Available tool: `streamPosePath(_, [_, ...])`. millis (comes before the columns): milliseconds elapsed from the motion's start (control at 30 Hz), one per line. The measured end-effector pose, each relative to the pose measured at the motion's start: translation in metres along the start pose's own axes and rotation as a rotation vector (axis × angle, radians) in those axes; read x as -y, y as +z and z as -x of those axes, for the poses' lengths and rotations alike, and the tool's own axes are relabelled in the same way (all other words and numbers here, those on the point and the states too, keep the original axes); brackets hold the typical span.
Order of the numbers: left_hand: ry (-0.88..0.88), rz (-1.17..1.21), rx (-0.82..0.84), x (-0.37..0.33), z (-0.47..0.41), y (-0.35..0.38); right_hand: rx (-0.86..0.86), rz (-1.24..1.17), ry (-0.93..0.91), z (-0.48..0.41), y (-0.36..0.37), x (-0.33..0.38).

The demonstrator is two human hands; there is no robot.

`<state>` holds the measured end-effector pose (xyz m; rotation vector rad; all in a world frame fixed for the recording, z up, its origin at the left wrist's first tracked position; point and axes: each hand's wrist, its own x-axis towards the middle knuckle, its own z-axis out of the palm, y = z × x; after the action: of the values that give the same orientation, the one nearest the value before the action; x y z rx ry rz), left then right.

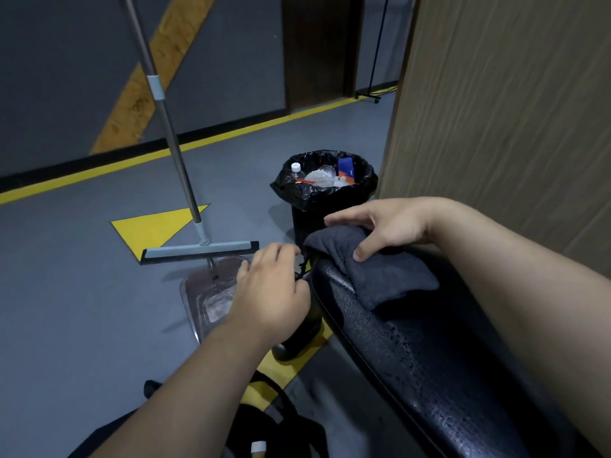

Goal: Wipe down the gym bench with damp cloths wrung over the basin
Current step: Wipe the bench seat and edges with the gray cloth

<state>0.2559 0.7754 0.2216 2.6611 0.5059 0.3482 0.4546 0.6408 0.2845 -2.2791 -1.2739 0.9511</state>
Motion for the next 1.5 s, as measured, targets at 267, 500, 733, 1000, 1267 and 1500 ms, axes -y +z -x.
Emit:
streamPosePath(267, [0.002,0.015,-0.013,-0.004,0.001,-0.002,-0.330,0.186,-0.027,0.002,0.036,0.012])
streamPosePath(500, [-0.016,0.018,0.008,-0.002,0.000,-0.004,-0.508,0.339,0.167,-0.010,0.087,0.042])
streamPosePath(733, [-0.011,0.108,-0.016,-0.006,0.006,-0.013,-0.576,0.459,0.166,0.007,0.109,0.049])
streamPosePath(1000, [0.095,0.105,0.024,-0.008,0.014,-0.015,-0.584,0.735,0.179,0.056,0.146,0.061])
streamPosePath(1267, [0.276,0.111,0.149,-0.016,0.027,-0.010,-0.569,0.758,0.259,0.106,0.172,0.057])
streamPosePath(1500, [0.418,0.141,0.277,-0.029,0.039,-0.012,-0.575,0.707,0.294,0.158,0.186,0.045])
